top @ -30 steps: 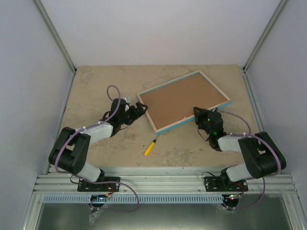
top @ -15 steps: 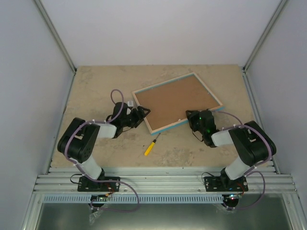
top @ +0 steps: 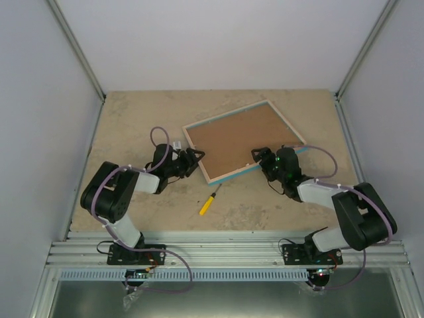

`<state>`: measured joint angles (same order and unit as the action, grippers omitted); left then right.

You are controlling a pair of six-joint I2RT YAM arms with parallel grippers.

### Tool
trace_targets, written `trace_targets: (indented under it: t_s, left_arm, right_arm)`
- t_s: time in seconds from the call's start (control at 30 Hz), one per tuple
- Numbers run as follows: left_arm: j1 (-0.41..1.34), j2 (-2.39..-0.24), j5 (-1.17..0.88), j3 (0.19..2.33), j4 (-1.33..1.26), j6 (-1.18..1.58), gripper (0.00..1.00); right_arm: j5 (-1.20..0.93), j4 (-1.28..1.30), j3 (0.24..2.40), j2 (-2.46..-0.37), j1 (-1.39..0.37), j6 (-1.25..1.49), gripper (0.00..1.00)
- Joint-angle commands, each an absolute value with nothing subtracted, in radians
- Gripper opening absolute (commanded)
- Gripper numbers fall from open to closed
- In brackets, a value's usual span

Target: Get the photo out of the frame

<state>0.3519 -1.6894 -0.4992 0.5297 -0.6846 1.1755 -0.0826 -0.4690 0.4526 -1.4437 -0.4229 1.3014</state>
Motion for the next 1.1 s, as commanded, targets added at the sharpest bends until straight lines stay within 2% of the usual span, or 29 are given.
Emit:
trace_targets:
  t_s: [0.0, 0.1, 0.43, 0.63, 0.8, 1.07]
  left_arm:
    - [0.335, -1.689, -0.51, 0.524, -0.762, 1.18, 0.68]
    - [0.329, -1.694, -0.515, 0.527, -0.768, 1.181, 0.67]
    - [0.314, -1.71, -0.523, 0.532, -0.767, 1.172, 0.66]
    - [0.314, -1.655, -0.432, 0.583, -0.53, 1.02, 0.7]
    - [0.314, -1.61, -0.349, 0.621, -0.387, 0.924, 0.74]
    - [0.316, -1.633, -0.346, 0.652, -0.334, 0.886, 0.79]
  right_arm:
    - [-0.107, -0.26, 0.554, -1.401, -0.392, 1.116, 0.91]
    - [-0.137, -0.178, 0.575, -1.399, -0.367, 1.042, 0.98]
    - [-0.215, -0.058, 0.613, -1.409, -0.308, 0.843, 0.98]
    - [-0.199, -0.012, 0.717, -1.394, -0.16, 0.679, 0.98]
    - [-0.239, -0.031, 0.815, -1.475, -0.039, 0.574, 0.98]
    - [-0.272, 0.057, 1.026, -1.711, 0.057, 0.422, 0.98]
